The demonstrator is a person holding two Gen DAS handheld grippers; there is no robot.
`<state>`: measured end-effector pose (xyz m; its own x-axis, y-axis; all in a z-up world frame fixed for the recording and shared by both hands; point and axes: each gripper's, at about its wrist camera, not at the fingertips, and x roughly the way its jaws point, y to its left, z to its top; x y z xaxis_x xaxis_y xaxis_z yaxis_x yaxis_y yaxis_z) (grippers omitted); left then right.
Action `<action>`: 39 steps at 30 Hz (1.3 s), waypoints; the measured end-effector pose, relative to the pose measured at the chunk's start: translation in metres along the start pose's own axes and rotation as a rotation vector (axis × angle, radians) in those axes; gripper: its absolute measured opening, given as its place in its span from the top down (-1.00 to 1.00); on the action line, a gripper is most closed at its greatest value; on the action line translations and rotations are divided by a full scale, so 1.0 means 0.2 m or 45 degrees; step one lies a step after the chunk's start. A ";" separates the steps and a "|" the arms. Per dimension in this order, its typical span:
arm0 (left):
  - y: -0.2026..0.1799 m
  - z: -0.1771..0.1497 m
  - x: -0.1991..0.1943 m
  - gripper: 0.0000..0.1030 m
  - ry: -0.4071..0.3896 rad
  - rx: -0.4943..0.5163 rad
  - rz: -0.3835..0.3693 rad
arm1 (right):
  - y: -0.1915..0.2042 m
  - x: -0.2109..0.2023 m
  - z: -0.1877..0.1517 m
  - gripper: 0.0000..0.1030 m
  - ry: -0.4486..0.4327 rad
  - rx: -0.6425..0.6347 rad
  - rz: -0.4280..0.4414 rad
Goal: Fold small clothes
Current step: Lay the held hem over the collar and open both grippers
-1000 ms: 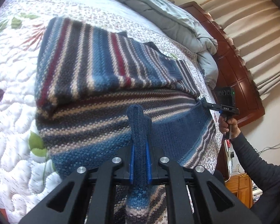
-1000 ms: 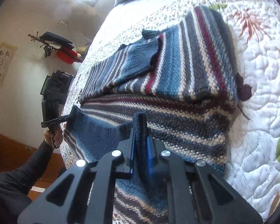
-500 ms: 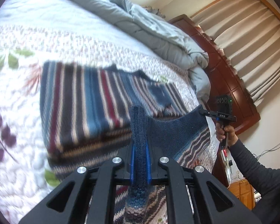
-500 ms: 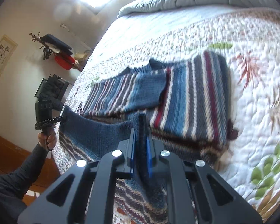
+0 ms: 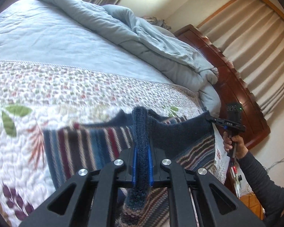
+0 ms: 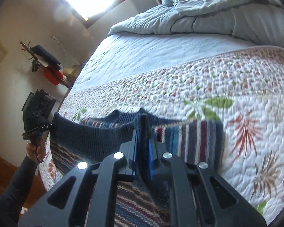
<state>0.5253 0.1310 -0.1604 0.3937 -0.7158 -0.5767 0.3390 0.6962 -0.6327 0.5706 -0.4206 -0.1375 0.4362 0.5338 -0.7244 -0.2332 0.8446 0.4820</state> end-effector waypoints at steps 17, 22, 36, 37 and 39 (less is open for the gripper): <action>0.39 0.26 0.39 0.83 0.086 -0.152 0.149 | -0.23 0.41 0.18 0.83 0.037 0.111 -0.200; 0.46 0.25 0.45 0.83 0.128 -0.181 0.187 | -0.27 0.47 0.18 0.83 0.052 0.140 -0.215; 0.52 0.22 0.50 0.82 0.186 -0.212 0.260 | -0.34 0.60 0.16 0.83 0.082 0.191 -0.261; 0.53 0.21 0.51 0.82 0.199 -0.214 0.274 | -0.34 0.61 0.16 0.83 0.085 0.195 -0.265; 0.55 0.19 0.53 0.82 0.213 -0.223 0.294 | -0.36 0.64 0.15 0.83 0.096 0.211 -0.279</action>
<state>0.6362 0.1330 -0.2711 0.2927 -0.5490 -0.7829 0.0995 0.8318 -0.5461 0.6690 -0.4152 -0.2505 0.3929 0.3461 -0.8520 0.0078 0.9252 0.3794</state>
